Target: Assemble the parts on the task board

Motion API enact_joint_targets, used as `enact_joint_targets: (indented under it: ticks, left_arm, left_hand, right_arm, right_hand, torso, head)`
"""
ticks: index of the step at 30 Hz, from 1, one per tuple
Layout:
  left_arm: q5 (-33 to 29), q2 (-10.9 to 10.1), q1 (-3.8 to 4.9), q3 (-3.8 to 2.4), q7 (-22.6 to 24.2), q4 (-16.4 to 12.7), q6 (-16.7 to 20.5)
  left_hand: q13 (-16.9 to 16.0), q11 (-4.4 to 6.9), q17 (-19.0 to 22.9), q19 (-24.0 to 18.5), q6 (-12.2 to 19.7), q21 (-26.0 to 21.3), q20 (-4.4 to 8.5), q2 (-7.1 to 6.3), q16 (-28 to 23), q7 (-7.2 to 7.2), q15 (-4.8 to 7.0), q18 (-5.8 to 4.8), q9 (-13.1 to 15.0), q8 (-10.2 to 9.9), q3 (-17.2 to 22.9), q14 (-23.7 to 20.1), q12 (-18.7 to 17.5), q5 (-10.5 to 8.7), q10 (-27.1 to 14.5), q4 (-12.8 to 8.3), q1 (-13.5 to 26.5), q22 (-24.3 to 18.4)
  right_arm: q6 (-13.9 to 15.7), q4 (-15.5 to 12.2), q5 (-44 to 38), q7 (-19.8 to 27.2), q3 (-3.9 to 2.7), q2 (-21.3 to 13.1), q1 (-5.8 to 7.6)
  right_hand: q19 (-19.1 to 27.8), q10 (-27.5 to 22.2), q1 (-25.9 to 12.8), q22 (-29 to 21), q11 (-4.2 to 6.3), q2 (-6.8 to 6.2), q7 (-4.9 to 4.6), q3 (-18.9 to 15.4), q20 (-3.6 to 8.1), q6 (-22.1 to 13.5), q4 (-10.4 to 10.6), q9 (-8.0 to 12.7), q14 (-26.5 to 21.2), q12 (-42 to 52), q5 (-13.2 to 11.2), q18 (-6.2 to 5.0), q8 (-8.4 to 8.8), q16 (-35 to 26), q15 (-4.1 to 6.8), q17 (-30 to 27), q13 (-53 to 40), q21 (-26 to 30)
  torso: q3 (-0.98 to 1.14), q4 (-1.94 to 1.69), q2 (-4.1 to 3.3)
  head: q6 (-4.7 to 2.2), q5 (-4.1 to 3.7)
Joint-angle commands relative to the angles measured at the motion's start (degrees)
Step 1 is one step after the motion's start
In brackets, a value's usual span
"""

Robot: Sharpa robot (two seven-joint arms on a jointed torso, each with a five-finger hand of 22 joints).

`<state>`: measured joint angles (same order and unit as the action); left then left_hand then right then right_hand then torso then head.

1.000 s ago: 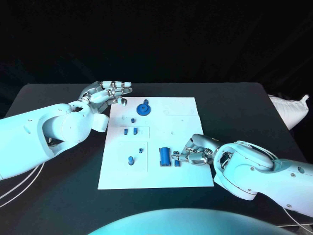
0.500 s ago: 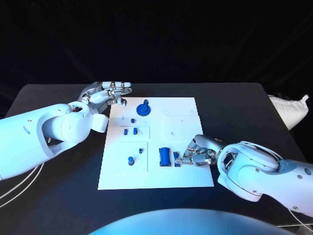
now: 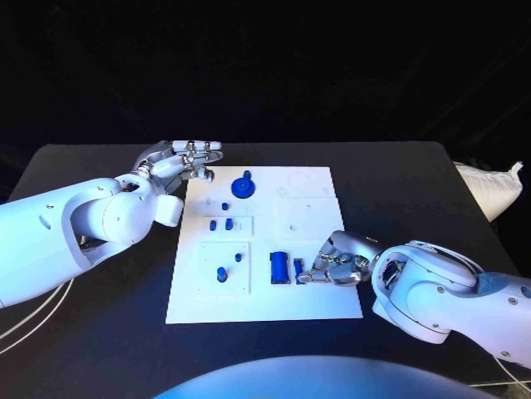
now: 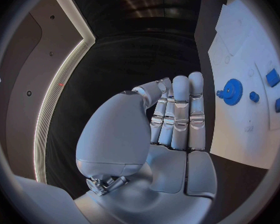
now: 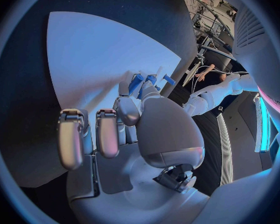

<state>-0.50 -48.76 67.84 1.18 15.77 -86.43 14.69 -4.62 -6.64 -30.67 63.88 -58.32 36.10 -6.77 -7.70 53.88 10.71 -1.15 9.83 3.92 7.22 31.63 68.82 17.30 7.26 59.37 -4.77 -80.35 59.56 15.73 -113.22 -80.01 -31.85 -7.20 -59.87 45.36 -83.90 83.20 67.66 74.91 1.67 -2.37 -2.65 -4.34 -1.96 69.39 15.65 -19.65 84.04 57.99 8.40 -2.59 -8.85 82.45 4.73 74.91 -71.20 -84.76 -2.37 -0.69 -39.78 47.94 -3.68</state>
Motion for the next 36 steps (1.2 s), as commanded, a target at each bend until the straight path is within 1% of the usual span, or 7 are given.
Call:
enact_joint_targets:
  ticks: [1,12,15,20,27,33,36]
  left_arm:
    - [0.35,0.11,-0.04,-0.04,0.10,-0.15,-1.09]
    - [0.43,0.10,-0.06,-0.04,0.07,-0.15,-1.05]
    - [0.43,0.09,-0.07,-0.04,0.08,-0.16,-1.06]
    - [0.44,0.05,-0.07,-0.04,0.09,-0.18,-1.01]
    - [0.49,0.21,-0.11,-0.04,0.11,-0.09,-1.03]
    - [0.50,0.30,-0.27,-0.04,0.12,0.12,-0.99]
    - [0.51,0.31,-0.35,-0.04,0.14,0.22,-0.98]
  left_hand:
    - [0.09,-0.04,0.09,-0.31,0.43,-0.18,0.00,0.36,0.33,0.14,-0.08,0.69,-0.03,0.15,0.06,-0.39,0.15,0.15,-0.38,-0.23,0.03,0.03]
    - [0.09,-0.04,0.09,-0.31,0.43,-0.18,0.00,0.36,0.33,0.14,-0.08,0.69,-0.03,0.15,0.06,-0.39,0.15,0.15,-0.38,-0.23,0.03,0.03]
    - [0.09,-0.04,0.09,-0.31,0.43,-0.18,0.00,0.36,0.33,0.14,-0.08,0.69,-0.03,0.15,0.06,-0.39,0.15,0.15,-0.38,-0.23,0.03,0.03]
    - [0.09,-0.04,0.09,-0.31,0.43,-0.18,0.00,0.36,0.33,0.14,-0.08,0.69,-0.03,0.15,0.06,-0.39,0.15,0.15,-0.38,-0.23,0.03,0.03]
    - [0.09,-0.04,0.09,-0.31,0.43,-0.18,0.00,0.36,0.33,0.14,-0.08,0.69,-0.03,0.15,0.06,-0.39,0.15,0.15,-0.38,-0.23,0.03,0.03]
    - [0.09,-0.04,0.09,-0.31,0.43,-0.18,0.00,0.36,0.33,0.14,-0.08,0.69,-0.03,0.15,0.06,-0.39,0.15,0.15,-0.38,-0.23,0.03,0.03]
    - [0.11,-0.06,0.14,-0.34,0.50,-0.17,-0.01,0.45,0.34,0.16,-0.09,0.69,-0.04,0.17,0.10,-0.44,0.20,0.16,-0.49,-0.29,0.04,0.04]
  right_arm:
    - [-1.46,0.02,0.04,1.03,0.01,0.01,-0.08]
    - [-2.76,0.56,-0.27,0.71,0.02,0.59,-0.09]
    - [-2.62,0.83,-0.41,0.43,0.02,0.66,-0.09]
    - [-2.34,1.86,-0.69,-0.34,0.02,1.13,-0.09]
    - [-2.35,3.05,-1.75,-0.81,0.02,2.08,-0.13]
    - [-1.27,3.18,-1.20,-0.35,0.02,2.34,-0.20]
    - [0.01,2.98,0.15,0.80,0.02,2.20,-0.21]
  right_hand:
    - [-1.11,-0.04,0.35,9.46,-0.14,0.07,-0.02,-0.33,0.30,-0.30,-0.10,-0.05,3.85,-0.28,-0.20,0.73,-0.37,-0.26,0.23,3.64,0.10,0.23]
    - [-1.12,-0.02,1.42,9.48,-0.14,0.36,-0.01,-0.70,0.28,-0.35,-0.36,-0.17,3.86,-0.17,-0.31,0.74,-0.41,-0.27,0.22,3.66,-0.03,0.23]
    - [-1.17,0.01,1.88,9.54,-0.13,0.65,0.00,-0.79,0.28,-0.34,-0.46,-0.23,3.88,-0.11,-0.30,0.76,-0.44,-0.22,0.23,3.74,-0.10,0.18]
    - [-1.25,0.10,3.04,9.64,-0.10,1.58,0.03,-0.84,0.29,-0.30,-0.78,-0.38,3.93,0.09,-0.25,0.78,-0.53,-0.09,0.26,3.94,-0.27,0.10]
    - [-1.28,0.17,5.00,9.68,-0.03,2.39,0.09,-0.94,0.33,-0.34,-1.73,-0.56,3.95,0.19,-0.16,0.79,-0.61,-0.05,0.31,4.02,-0.42,0.08]
    - [-1.22,0.10,5.12,9.61,-0.05,2.46,0.05,-1.07,0.33,-0.41,-1.77,-0.57,3.91,-0.08,-0.04,0.77,-0.58,-0.20,0.30,3.81,-0.28,0.16]
    - [-1.02,-0.10,4.91,9.39,-0.17,2.47,-0.10,-1.69,0.30,-0.71,-1.51,-0.58,3.83,-0.66,0.97,0.70,-0.45,-0.47,0.22,3.44,-0.01,0.38]
  torso:
    - [-0.04,-0.05,-0.05]
    - [-0.05,-0.09,-0.05]
    - [-0.06,-0.13,-0.05]
    - [-0.04,-0.02,-0.07]
    - [0.03,-0.14,0.07]
    - [0.06,-0.04,0.32]
    - [0.06,0.01,0.37]
  head:
    - [-0.01,-0.08]
    - [0.18,-0.01]
    - [0.28,0.01]
    - [0.33,0.12]
    - [0.47,0.18]
    - [0.35,0.29]
    - [0.32,0.31]
